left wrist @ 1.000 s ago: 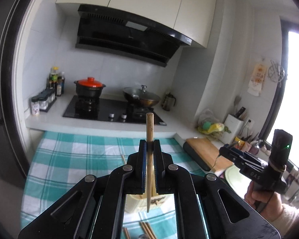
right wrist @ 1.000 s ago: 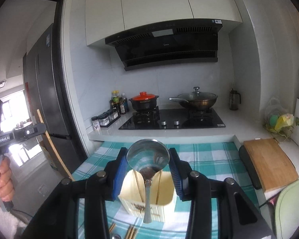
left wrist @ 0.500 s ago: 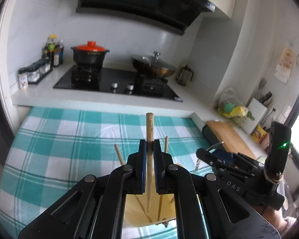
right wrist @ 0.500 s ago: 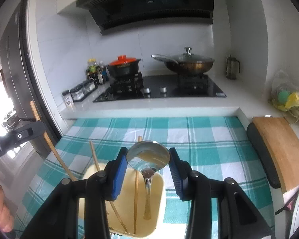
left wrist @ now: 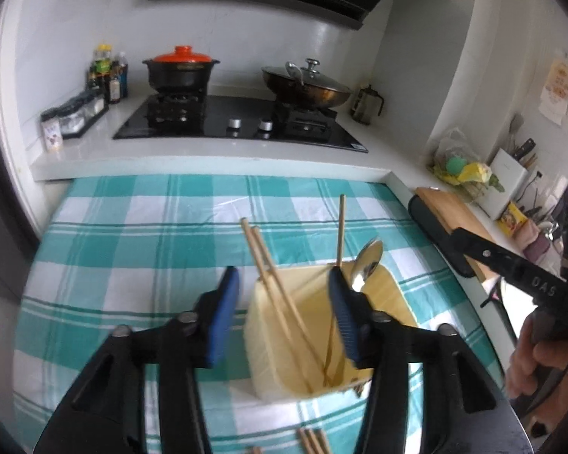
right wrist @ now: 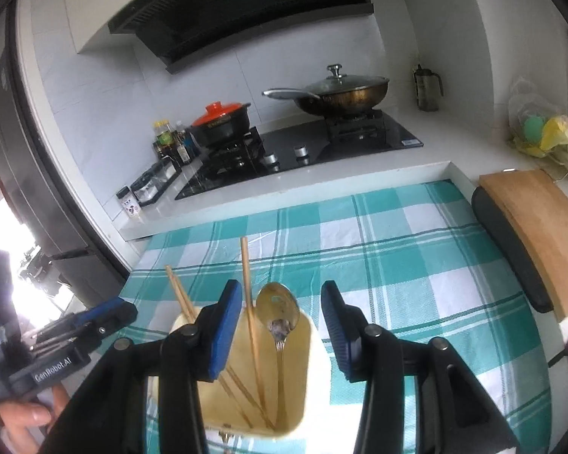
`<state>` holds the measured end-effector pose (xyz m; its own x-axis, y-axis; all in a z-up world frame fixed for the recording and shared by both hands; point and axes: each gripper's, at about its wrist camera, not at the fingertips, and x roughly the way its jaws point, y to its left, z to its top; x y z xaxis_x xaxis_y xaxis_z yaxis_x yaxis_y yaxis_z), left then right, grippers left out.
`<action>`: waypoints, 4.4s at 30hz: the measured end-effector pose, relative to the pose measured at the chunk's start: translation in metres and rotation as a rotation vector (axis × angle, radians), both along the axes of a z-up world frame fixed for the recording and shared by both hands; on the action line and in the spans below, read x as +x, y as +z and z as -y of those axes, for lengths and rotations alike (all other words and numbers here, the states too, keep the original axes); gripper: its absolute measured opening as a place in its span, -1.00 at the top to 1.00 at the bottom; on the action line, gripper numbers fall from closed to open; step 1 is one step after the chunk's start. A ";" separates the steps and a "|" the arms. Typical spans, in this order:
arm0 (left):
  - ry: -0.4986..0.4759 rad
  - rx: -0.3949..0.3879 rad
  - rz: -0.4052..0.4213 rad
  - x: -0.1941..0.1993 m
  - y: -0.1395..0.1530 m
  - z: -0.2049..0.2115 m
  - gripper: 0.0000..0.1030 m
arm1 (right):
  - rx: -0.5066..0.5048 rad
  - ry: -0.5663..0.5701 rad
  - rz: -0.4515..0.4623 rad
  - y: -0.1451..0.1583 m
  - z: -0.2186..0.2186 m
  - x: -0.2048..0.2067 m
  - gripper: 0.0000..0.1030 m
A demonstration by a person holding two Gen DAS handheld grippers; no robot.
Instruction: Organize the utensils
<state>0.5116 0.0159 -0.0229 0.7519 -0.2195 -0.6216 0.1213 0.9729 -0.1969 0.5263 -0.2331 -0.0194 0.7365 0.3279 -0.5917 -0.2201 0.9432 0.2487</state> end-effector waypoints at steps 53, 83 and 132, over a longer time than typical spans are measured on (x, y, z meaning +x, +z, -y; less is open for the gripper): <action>0.016 0.011 -0.051 -0.316 -0.078 -0.013 -0.79 | -0.230 0.095 0.088 -0.099 -0.035 -0.363 0.03; 0.065 0.003 -0.155 -0.293 -0.115 -0.028 -0.81 | -0.215 0.026 -0.002 -0.120 -0.021 -0.344 0.03; 0.077 0.211 -0.261 -0.185 -0.205 -0.014 -0.99 | -0.196 0.207 -0.296 -0.184 -0.085 -0.192 0.53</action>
